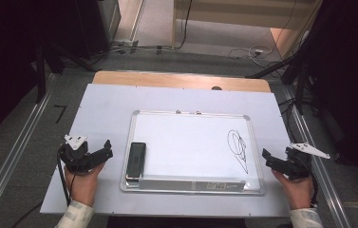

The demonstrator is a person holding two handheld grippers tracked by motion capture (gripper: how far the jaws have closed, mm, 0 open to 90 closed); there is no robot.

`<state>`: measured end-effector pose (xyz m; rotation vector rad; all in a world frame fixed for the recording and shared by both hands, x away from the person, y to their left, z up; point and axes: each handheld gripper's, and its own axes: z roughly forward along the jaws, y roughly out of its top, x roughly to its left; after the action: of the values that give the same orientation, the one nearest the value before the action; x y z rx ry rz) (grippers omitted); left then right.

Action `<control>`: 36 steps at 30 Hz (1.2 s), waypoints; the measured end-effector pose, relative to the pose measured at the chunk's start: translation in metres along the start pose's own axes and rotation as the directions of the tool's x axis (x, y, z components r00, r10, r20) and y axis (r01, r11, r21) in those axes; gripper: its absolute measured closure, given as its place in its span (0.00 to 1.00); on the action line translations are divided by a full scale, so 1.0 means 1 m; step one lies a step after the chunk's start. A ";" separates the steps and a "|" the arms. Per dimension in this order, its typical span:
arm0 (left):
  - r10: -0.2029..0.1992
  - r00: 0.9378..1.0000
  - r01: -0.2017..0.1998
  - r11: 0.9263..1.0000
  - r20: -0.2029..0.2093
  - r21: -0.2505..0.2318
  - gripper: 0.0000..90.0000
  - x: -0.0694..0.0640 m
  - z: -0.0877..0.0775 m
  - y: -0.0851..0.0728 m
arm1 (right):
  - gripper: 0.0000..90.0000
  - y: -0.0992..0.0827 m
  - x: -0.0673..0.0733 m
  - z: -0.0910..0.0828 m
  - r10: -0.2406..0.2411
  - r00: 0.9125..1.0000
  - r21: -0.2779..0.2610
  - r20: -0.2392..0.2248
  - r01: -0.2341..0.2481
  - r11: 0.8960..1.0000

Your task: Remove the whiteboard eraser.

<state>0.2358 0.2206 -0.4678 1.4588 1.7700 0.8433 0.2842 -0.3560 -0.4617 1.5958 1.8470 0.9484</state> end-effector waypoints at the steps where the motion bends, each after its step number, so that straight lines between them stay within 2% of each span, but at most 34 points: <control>1: 0.002 1.000 -0.002 1.000 0.000 -0.002 0.06 -0.001 0.000 0.000 | 0.09 0.000 -0.001 0.001 0.001 1.000 0.004 0.002 -0.001 1.000; 16: 0.062 0.997 -0.064 0.997 0.046 0.041 0.06 -0.029 0.008 -0.002 | 0.10 -0.001 -0.001 0.003 0.005 1.000 0.011 0.019 -0.005 1.000; 21: 0.075 0.993 -0.081 0.995 0.089 0.058 0.06 -0.044 0.013 -0.003 | 0.10 -0.001 -0.001 0.004 0.003 1.000 0.018 0.020 -0.003 1.000; 27: 0.092 0.988 -0.101 0.992 0.121 0.074 0.07 -0.057 0.015 -0.005 | 0.10 -0.002 -0.001 0.004 0.002 1.000 0.018 0.020 -0.002 1.000; 36: 0.136 0.980 -0.152 0.983 0.146 0.104 0.10 -0.080 0.021 -0.012 | 0.11 -0.002 -0.001 0.004 0.002 1.000 0.019 0.021 -0.003 1.000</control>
<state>0.2572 0.1407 -0.4811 1.6956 1.6477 0.7040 0.2859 -0.3562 -0.4652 1.6136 1.8456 0.9139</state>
